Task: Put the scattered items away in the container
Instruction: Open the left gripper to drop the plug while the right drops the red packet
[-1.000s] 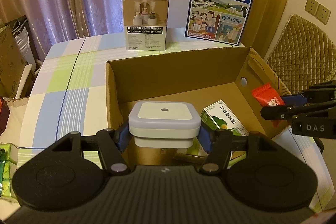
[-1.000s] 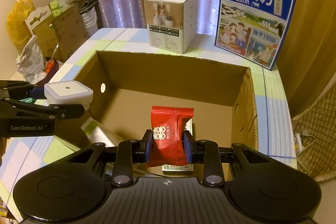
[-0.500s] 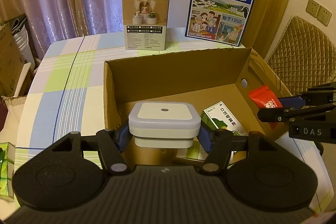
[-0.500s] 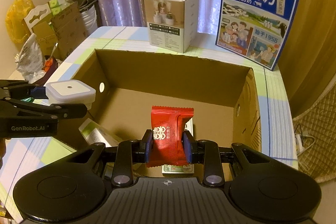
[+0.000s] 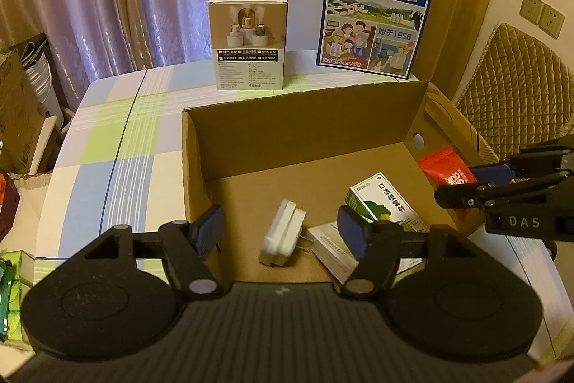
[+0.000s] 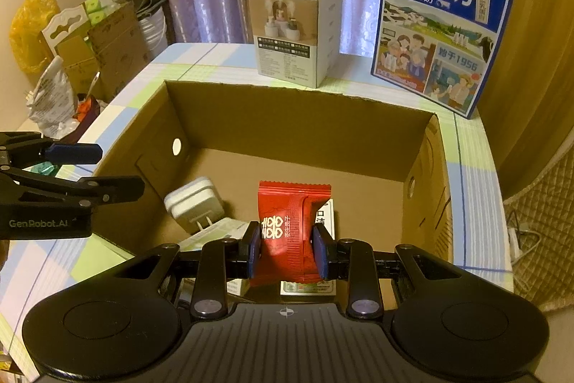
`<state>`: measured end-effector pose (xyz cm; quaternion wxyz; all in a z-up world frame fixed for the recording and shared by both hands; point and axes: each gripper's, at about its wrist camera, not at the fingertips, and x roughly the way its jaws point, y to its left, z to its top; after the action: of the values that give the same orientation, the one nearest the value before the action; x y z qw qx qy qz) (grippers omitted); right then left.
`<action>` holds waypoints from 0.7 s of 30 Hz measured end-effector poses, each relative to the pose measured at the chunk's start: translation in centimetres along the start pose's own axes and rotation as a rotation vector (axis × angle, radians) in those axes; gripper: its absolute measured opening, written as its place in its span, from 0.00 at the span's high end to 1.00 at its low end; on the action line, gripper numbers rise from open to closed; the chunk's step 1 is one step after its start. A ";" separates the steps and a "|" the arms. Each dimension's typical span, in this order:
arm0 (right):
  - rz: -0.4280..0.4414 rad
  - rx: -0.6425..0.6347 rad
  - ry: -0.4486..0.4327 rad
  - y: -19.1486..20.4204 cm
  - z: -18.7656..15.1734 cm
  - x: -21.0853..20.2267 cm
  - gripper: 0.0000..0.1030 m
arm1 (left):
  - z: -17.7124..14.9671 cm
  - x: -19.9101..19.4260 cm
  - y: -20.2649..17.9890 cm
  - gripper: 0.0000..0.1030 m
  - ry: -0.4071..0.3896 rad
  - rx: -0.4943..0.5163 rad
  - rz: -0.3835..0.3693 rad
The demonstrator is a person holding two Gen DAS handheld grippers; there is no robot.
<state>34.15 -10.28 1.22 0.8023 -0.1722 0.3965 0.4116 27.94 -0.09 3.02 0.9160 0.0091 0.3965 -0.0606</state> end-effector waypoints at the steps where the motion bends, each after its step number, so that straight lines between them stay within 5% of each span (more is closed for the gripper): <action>1: 0.001 0.000 0.000 0.0 0.0 0.0 0.73 | 0.0 0.0 0.0 0.37 0.000 0.000 0.000; 6: -0.003 0.008 -0.020 -0.1 0.2 -0.1 0.70 | -0.2 -0.2 0.0 0.37 -0.001 -0.002 0.000; 9: -0.009 0.037 -0.031 -0.6 0.2 -0.2 0.41 | -0.5 -0.6 0.1 0.37 -0.005 -0.003 0.003; 21: -0.012 0.071 -0.046 -1.2 -2.0 -2.8 0.38 | -2.4 -3.2 -0.1 0.29 -0.017 0.009 0.032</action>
<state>33.20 -13.67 2.11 0.8193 -0.1368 0.3912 0.3962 24.04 0.26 3.72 0.9202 0.0191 0.3881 -0.0479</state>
